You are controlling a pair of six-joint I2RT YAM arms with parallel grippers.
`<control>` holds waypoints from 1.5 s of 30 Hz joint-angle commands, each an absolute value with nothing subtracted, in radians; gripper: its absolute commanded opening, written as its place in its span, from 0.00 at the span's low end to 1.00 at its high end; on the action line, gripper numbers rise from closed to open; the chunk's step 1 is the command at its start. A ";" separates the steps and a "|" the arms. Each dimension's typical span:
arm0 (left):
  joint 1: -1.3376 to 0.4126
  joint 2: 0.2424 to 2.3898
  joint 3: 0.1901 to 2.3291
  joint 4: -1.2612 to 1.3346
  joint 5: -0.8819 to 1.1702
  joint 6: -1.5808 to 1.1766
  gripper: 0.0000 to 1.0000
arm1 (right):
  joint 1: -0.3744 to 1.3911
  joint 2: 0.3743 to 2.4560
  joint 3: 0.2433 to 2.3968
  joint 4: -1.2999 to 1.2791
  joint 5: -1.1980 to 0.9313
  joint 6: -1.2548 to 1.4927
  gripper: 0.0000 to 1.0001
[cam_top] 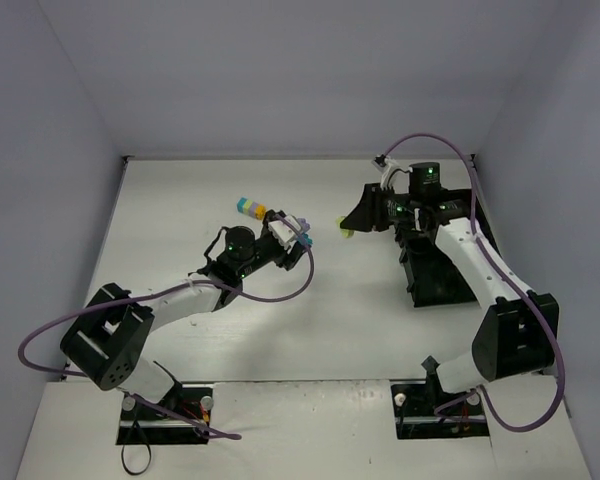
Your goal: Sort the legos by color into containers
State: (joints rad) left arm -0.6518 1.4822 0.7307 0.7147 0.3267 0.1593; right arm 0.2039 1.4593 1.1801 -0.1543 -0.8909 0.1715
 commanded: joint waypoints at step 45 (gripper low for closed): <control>-0.638 1.223 0.718 0.612 0.387 0.164 0.00 | 0.054 1.827 1.459 -0.232 0.213 0.287 0.14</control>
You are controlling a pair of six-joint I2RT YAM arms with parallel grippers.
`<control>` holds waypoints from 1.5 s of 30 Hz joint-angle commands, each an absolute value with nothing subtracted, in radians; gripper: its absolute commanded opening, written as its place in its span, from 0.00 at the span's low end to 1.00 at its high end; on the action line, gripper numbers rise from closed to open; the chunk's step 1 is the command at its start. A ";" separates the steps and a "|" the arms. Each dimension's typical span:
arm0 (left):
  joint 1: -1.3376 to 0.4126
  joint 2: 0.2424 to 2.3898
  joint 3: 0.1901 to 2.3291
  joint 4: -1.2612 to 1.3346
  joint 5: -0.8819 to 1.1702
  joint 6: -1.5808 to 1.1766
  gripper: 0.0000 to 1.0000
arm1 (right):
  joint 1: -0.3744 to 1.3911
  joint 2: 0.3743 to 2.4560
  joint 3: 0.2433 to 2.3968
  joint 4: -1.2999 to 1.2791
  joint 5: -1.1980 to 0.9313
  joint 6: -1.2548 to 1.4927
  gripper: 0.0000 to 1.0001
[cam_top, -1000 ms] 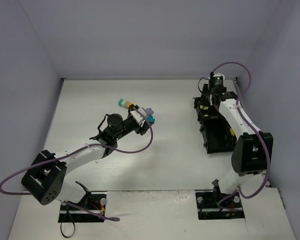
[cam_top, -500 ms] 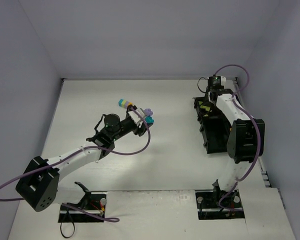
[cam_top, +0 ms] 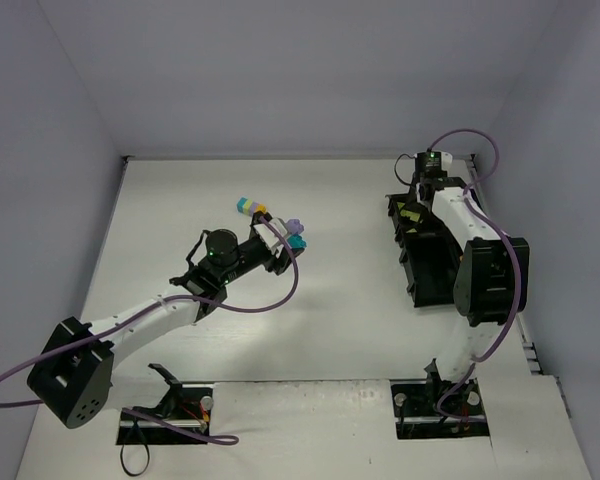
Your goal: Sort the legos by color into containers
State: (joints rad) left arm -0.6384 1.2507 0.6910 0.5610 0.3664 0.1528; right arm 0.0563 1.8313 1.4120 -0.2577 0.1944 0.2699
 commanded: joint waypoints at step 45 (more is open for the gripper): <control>-0.638 1.258 0.755 0.621 0.413 0.173 0.00 | 0.055 1.715 1.450 -0.235 0.103 0.296 0.69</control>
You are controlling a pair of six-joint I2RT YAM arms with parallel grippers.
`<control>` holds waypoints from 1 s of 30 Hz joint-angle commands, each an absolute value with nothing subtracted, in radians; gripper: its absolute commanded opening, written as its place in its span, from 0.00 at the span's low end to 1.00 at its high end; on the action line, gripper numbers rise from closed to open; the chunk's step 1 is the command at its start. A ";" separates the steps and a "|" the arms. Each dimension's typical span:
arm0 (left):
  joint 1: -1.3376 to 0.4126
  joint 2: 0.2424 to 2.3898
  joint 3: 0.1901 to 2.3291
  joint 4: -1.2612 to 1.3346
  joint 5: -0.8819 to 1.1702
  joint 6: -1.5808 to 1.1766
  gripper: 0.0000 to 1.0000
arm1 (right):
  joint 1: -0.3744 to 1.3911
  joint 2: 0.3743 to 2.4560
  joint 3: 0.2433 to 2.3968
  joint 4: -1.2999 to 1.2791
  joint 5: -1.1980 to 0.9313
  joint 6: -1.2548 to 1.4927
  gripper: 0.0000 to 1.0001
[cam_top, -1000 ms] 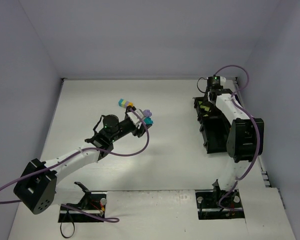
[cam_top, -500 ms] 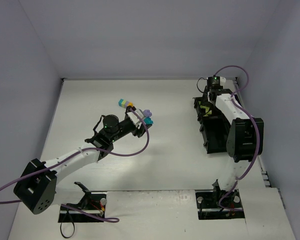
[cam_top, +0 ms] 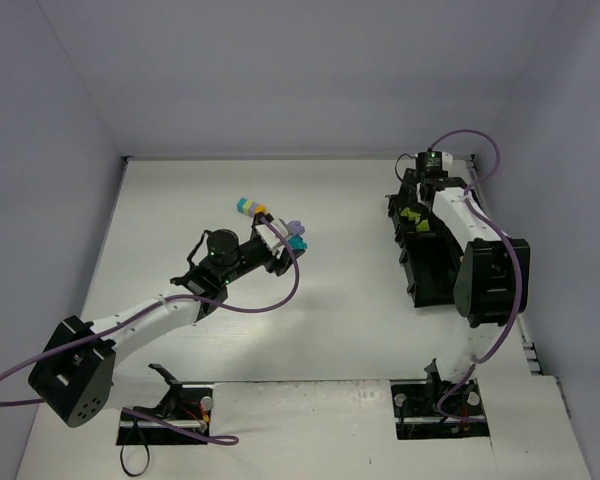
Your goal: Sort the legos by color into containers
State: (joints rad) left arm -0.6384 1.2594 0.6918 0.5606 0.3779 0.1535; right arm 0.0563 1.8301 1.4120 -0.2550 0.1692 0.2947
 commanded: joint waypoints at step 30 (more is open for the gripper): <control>-0.643 1.377 0.888 0.699 0.606 0.209 0.00 | 0.359 1.517 1.387 -0.183 -0.785 0.275 0.78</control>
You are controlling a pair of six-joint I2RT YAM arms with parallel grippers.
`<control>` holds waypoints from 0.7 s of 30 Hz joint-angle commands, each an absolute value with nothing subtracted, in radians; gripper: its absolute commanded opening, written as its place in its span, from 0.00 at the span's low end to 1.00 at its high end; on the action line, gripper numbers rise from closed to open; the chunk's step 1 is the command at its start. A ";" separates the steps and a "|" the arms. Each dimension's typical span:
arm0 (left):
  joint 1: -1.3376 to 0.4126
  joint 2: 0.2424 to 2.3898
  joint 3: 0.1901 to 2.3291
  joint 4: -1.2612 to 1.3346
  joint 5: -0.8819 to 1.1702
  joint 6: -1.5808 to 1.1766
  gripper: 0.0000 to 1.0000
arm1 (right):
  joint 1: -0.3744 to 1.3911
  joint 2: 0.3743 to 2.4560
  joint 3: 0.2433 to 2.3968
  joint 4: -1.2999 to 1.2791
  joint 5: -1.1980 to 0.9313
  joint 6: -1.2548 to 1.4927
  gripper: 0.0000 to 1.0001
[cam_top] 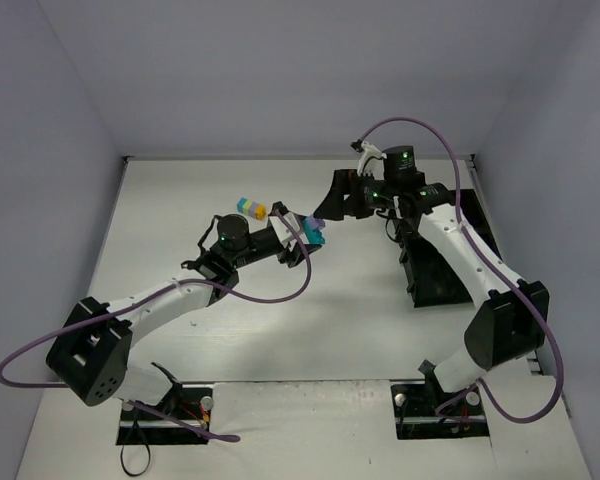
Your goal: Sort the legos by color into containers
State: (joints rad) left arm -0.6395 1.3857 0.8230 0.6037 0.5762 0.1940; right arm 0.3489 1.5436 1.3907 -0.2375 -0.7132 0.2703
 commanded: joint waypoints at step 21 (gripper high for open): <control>-0.644 1.388 0.887 0.732 0.603 0.196 0.00 | 0.382 1.548 1.353 -0.158 -0.873 0.278 0.08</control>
State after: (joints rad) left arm -0.6403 1.4055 0.8307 0.6117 0.5777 0.1940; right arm 0.3729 1.5513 1.3560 -0.2092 -0.8131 0.2840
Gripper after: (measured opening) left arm 0.578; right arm 0.323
